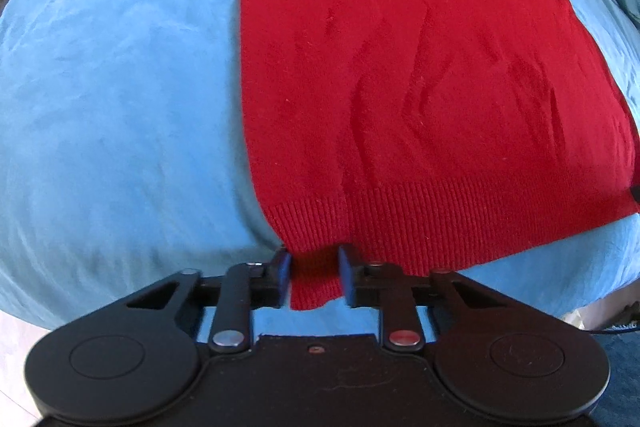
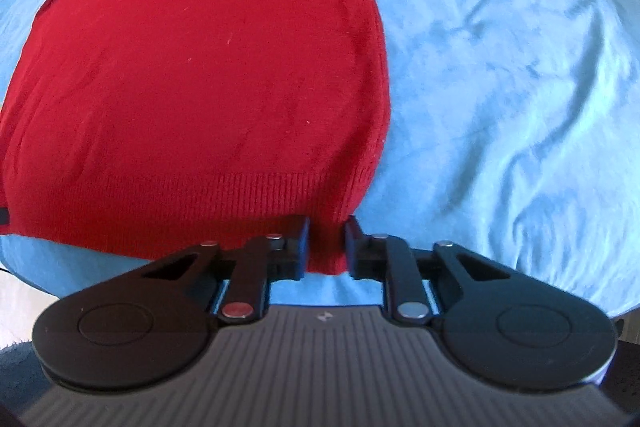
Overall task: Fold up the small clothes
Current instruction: 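Grasp the hem with both tools and lift it toward the collar, then lay the hem over the collar and open both tools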
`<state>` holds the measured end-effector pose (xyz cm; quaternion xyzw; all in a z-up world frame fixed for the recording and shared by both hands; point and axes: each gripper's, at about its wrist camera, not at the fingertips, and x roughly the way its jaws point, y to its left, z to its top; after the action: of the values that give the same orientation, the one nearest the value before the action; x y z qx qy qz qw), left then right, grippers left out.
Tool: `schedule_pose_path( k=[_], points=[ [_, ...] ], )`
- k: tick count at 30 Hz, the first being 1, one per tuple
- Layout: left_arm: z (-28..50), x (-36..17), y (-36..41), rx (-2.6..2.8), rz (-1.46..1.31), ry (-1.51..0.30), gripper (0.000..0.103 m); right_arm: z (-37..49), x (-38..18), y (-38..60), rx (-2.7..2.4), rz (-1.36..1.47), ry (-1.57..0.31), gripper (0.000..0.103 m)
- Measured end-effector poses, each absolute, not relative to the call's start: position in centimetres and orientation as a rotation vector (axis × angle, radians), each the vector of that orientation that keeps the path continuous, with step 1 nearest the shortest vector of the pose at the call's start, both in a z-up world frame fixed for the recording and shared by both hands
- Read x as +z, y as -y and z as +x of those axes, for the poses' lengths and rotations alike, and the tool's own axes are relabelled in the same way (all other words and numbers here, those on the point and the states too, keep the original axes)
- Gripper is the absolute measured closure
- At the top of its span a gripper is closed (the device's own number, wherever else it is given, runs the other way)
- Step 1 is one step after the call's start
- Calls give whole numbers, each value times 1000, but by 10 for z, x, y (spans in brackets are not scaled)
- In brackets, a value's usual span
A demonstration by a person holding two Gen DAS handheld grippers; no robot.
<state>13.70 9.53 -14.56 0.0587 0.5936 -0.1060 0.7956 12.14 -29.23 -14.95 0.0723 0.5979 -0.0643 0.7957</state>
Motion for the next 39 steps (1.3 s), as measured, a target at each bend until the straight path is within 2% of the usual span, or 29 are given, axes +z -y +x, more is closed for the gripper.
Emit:
schedule_pose_path(
  k=[1, 7, 15, 20, 25, 30, 34, 39],
  points=[
    [139, -144, -95, -230, 122, -1284, 94, 122, -148, 292, -134, 152, -1285, 81],
    [148, -113, -98, -203, 107, -1271, 96, 124, -120, 291, -102, 144, -1272, 82],
    [180, -15, -94, -192, 47, -1137, 96, 159, -31, 305, -26, 238, -1148, 83],
    [235, 43, -86, -183, 12, -974, 96, 214, 26, 328, -27, 362, -972, 83],
    [325, 62, -66, -186, 25, -816, 96, 307, 48, 353, -18, 437, -835, 83],
    [428, 25, -38, -160, 35, -743, 96, 410, 23, 366, -29, 410, -783, 83],
    [498, -41, -25, -100, 35, -777, 96, 484, -37, 370, -71, 380, -823, 83],
    [549, -107, -26, -6, -18, -865, 96, 528, -112, 379, -114, 361, -870, 83]
  ],
)
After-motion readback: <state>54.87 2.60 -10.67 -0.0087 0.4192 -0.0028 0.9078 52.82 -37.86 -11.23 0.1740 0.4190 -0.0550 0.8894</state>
